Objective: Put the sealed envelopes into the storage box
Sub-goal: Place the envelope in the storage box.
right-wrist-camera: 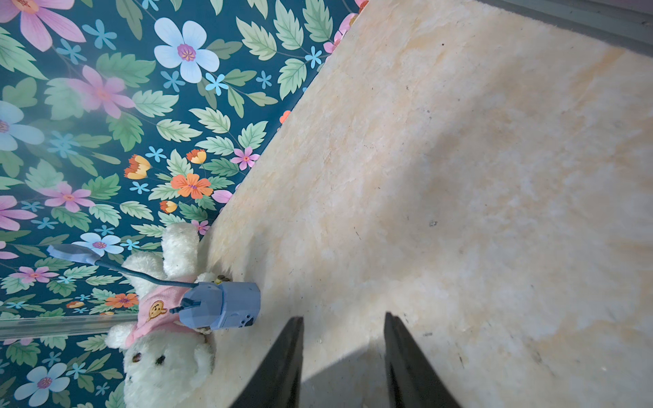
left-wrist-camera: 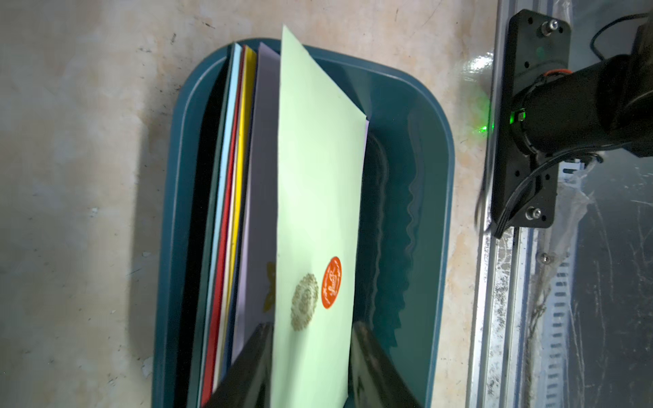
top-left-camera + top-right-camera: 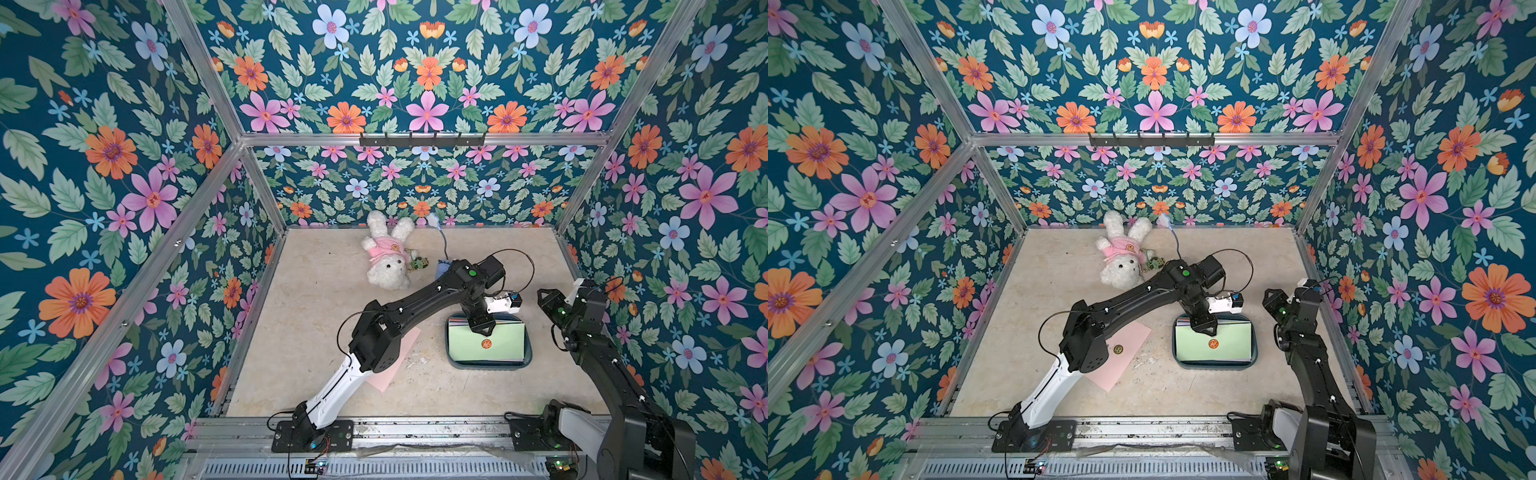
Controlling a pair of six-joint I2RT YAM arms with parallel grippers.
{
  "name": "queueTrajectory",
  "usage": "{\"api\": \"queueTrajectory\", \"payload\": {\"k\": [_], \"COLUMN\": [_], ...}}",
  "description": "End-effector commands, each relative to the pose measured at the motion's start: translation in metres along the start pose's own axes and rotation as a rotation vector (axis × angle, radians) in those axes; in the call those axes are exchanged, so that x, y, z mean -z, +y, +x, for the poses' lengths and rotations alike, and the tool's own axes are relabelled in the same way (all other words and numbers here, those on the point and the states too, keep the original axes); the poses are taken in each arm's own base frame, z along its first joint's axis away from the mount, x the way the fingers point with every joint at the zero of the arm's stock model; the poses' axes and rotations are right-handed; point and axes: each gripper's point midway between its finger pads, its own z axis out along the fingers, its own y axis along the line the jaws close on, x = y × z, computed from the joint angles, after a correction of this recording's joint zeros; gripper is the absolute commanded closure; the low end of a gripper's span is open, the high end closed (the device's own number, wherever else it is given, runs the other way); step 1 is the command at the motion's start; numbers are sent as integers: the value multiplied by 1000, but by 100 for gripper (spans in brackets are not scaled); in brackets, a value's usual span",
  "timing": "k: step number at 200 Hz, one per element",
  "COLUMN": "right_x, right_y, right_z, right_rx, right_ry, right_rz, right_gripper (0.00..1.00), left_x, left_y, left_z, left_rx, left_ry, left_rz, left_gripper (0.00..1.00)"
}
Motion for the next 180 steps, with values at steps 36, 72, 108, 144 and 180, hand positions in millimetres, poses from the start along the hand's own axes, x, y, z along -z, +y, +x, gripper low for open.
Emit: {"api": "queueTrajectory", "payload": {"k": [36,72,108,144,180], "right_x": [2,2,11,22,27], "right_y": [9,51,124,186,216], "right_z": [1,29,95,188,283], "right_rx": [-1,59,114,186,266], "right_ry": [30,154,298,449,635], "right_rz": [-28,-95,-201,-270,-249], "right_gripper": [59,58,53,49,49], "left_x": [54,116,160,142,117], "left_y": [25,64,104,103,88], "left_z": [-27,11,120,216,274], "left_rx": [24,306,698,999,1206], "left_ry": [-202,-507,-699,-639,-627], "left_rz": [-220,-302,-409,-468,-466], "left_gripper": [52,52,52,53,58]}}
